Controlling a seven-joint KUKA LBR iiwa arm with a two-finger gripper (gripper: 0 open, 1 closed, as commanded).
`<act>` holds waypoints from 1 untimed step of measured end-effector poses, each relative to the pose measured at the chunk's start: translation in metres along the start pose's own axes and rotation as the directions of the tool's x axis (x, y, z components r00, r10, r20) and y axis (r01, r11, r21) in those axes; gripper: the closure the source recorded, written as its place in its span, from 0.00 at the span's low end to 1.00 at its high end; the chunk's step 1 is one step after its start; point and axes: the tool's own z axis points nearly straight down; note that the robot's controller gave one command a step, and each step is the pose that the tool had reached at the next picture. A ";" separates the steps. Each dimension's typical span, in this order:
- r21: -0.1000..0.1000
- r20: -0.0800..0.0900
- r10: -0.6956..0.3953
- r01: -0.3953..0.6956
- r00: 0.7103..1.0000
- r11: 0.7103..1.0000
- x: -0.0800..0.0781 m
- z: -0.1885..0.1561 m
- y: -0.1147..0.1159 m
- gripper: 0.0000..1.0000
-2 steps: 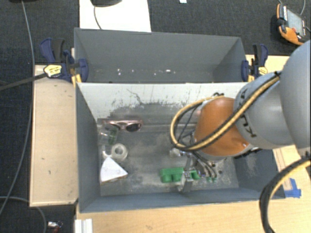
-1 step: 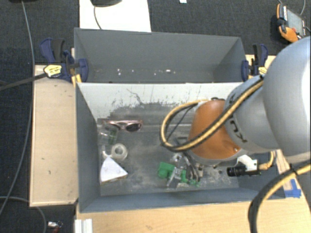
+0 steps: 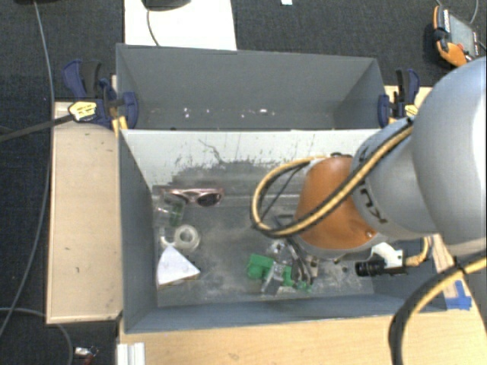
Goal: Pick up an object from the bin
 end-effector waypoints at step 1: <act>0.000 0.000 -0.001 0.001 1.000 1.000 0.000 -0.003 0.000 1.00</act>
Offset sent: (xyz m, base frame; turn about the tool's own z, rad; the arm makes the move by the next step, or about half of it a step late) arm 0.0000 -0.0001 0.0366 -0.0007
